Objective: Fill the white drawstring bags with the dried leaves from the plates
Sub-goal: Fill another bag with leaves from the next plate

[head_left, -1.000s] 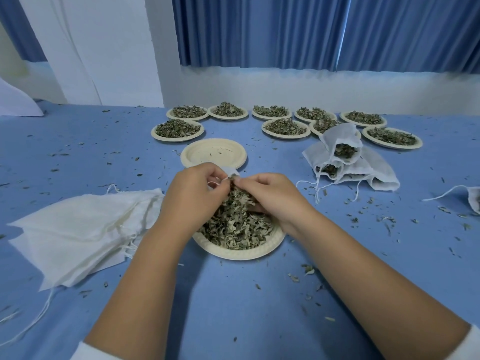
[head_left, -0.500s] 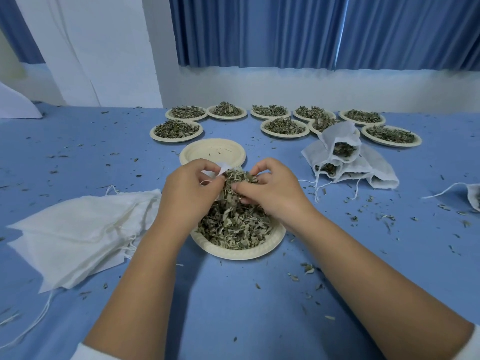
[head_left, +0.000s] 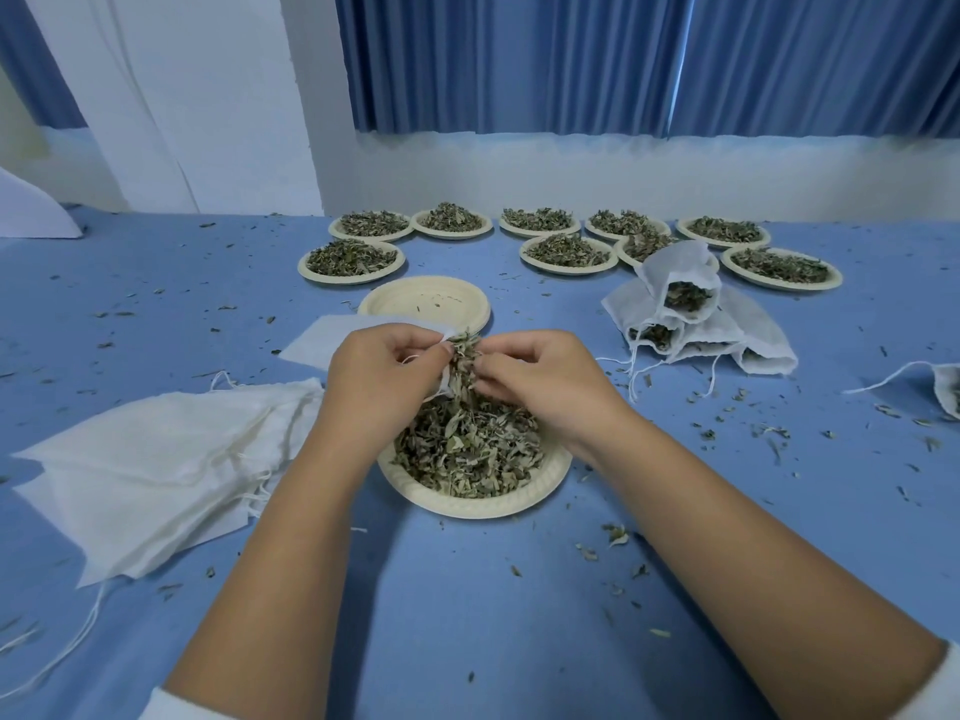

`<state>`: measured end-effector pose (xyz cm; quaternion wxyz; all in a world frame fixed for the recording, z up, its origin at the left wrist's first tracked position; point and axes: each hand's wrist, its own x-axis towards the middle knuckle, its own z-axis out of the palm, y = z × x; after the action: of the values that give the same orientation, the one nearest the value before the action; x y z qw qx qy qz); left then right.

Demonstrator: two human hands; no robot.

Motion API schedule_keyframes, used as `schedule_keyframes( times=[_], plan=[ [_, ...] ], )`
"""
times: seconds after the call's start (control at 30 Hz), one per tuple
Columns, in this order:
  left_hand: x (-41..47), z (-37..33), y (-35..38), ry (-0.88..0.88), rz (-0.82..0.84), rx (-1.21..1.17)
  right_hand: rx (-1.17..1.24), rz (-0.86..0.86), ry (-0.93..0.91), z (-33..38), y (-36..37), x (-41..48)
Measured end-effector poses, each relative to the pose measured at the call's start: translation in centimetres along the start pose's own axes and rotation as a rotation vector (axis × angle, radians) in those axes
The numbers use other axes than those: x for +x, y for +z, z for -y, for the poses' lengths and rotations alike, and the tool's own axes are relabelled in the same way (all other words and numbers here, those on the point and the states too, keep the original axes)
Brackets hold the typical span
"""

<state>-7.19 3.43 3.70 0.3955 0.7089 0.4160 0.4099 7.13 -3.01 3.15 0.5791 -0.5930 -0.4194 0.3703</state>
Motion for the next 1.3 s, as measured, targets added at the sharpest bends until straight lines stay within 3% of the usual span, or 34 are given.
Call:
schedule_keyframes(
  times=[0.23,0.43,0.67,0.9,1.2,1.3],
  plan=[
    [-0.1,-0.6,-0.1,-0.056,0.035,-0.182,0.174,-0.022,0.125,-0.3,-0.3,0.4],
    [-0.2,-0.6,-0.2,-0.092,0.075,-0.192,0.451,0.196,0.229,-0.4,-0.1,0.3],
    [-0.3,-0.3,0.1,0.054,-0.023,-0.018,0.244,-0.019,0.133,-0.7,0.0,0.4],
    [-0.6,0.0,1.0,0.187,0.023,0.134,-0.319,-0.192,-0.059,-1.2,0.1,0.4],
    [0.0,0.5,0.6,0.112,-0.163,0.177,-0.081,-0.114,0.109,0.5,-0.2,0.1],
    [-0.1,0.4,0.6,0.129,-0.175,0.187,0.046,-0.053,0.083,0.8,0.0,-0.2]
  ],
)
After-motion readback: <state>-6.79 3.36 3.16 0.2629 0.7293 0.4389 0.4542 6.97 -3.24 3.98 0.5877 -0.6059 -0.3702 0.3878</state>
